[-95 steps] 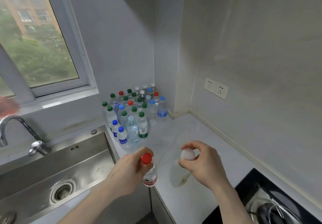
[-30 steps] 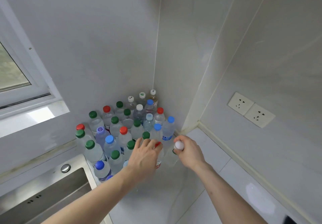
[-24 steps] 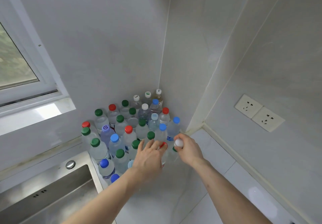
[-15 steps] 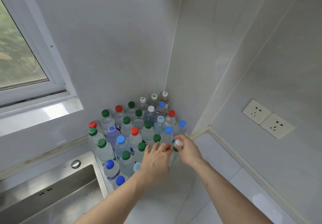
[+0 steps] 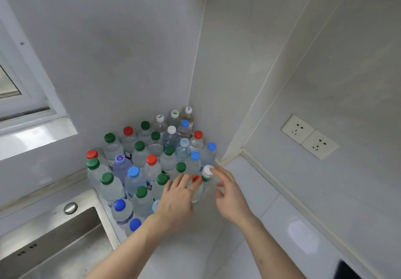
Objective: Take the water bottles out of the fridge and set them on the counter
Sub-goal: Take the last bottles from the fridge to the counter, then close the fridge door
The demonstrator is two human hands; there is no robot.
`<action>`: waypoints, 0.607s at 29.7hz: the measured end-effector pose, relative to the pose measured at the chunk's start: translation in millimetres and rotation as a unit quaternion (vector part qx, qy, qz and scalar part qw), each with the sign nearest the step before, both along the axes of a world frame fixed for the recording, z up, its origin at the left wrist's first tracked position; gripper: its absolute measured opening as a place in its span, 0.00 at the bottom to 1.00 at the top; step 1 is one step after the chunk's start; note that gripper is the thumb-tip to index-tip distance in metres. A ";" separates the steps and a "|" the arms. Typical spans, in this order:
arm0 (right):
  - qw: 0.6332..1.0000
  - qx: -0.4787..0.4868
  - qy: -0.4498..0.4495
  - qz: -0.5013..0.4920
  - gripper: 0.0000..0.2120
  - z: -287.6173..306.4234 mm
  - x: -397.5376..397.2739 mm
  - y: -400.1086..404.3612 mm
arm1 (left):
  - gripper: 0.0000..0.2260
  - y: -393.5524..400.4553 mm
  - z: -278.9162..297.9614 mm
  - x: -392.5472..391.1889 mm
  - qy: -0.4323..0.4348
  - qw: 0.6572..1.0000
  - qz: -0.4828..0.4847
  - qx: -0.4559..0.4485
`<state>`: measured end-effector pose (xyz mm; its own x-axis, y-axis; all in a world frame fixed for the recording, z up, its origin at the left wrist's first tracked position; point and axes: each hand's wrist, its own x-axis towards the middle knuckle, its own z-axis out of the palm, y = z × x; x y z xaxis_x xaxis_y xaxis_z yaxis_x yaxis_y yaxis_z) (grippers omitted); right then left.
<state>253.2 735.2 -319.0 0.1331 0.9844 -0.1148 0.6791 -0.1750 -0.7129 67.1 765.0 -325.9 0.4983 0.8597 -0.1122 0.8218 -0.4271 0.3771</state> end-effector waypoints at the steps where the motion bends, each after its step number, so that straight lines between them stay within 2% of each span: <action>1: 1.000 0.005 0.014 -0.013 0.34 3.5 0.1 -12.7 | 0.35 -2.9 -2.7 -3.8 -0.010 1.000 -0.001 0.003; 5: 0.997 -0.006 0.045 -0.055 0.29 15.5 3.2 -54.0 | 0.39 -10.0 -16.9 -21.2 -0.085 0.996 -0.003 0.042; 7: 0.997 -0.025 0.044 -0.064 0.28 19.7 9.1 -76.4 | 0.38 -17.0 -19.1 -26.3 -0.107 0.993 -0.015 0.055; 13: 0.993 -0.028 0.044 -0.102 0.28 40.4 18.2 -143.4 | 0.29 -31.2 -2.7 -26.8 -0.096 0.994 -0.041 0.045; 18: 0.984 -0.013 0.038 -0.173 0.27 53.0 27.0 -212.5 | 0.27 -55.4 17.0 11.4 -0.084 0.985 -0.141 0.052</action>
<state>280.2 522.7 -266.0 0.4492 0.8787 -0.1616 0.5213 -0.4047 -0.7514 78.5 709.6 -308.9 0.7229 0.6870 0.0744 0.5946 -0.6733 0.4395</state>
